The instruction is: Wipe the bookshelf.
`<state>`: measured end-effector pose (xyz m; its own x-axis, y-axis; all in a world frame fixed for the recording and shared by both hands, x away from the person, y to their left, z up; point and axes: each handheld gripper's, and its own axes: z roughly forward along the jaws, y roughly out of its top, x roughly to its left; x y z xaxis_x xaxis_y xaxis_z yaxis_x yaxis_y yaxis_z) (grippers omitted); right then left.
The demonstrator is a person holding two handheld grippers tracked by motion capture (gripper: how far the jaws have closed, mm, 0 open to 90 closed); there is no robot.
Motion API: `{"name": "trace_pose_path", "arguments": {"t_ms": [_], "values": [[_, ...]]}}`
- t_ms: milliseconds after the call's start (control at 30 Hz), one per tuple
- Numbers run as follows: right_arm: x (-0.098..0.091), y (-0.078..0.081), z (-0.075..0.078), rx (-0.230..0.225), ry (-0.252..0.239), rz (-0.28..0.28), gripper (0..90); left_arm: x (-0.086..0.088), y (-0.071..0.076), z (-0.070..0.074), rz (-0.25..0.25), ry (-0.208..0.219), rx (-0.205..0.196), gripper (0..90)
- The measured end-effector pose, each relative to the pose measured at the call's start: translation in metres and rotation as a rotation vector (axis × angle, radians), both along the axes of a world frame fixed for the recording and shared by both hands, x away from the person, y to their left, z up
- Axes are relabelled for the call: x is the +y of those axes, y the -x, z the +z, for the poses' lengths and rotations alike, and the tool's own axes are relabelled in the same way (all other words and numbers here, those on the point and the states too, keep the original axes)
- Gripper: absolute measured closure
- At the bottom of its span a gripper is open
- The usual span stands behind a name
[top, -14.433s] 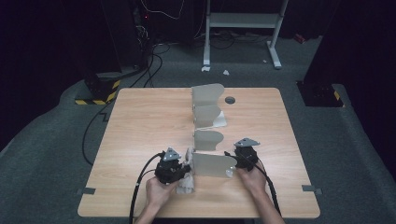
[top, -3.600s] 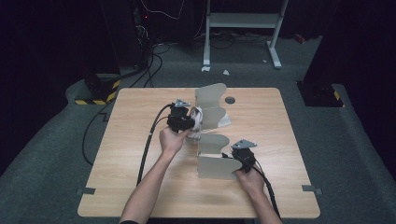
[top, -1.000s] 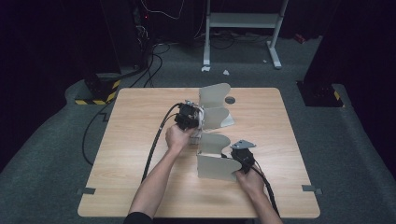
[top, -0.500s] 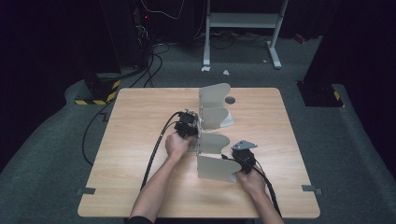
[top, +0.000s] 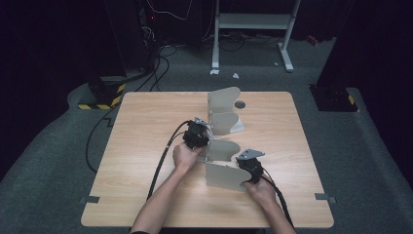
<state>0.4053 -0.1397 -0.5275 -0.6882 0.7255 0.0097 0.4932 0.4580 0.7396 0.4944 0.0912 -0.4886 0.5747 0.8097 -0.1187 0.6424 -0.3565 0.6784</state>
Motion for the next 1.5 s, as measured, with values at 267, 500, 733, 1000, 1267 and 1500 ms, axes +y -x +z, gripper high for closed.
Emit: {"name": "trace_pose_path", "arguments": {"t_ms": [267, 500, 733, 1000, 1267, 1500], "values": [[-0.003, 0.000, 0.000, 0.002, 0.002, -0.027, 40.9, 0.014, -0.011, 0.006, 0.034, 0.009, -0.002, 79.5], [-0.016, -0.009, 0.000, -0.005, 0.028, -0.188, 34.5, 0.018, -0.024, 0.025, 0.058, 0.018, -0.015, 79.4], [-0.016, -0.010, 0.000, -0.009, 0.031, -0.190, 34.5, 0.014, -0.033, 0.032, 0.067, -0.003, -0.013, 79.5], [-0.016, -0.009, 0.000, -0.011, 0.033, -0.180, 34.5, 0.012, -0.045, 0.061, 0.064, 0.021, -0.061, 79.5], [-0.015, -0.009, 0.000, -0.007, 0.030, -0.170, 34.4, 0.015, -0.057, 0.077, 0.093, 0.053, -0.079, 79.5], [-0.015, -0.008, 0.000, -0.005, 0.031, -0.161, 34.3, 0.013, -0.071, 0.070, 0.124, 0.047, -0.047, 79.4]]}}
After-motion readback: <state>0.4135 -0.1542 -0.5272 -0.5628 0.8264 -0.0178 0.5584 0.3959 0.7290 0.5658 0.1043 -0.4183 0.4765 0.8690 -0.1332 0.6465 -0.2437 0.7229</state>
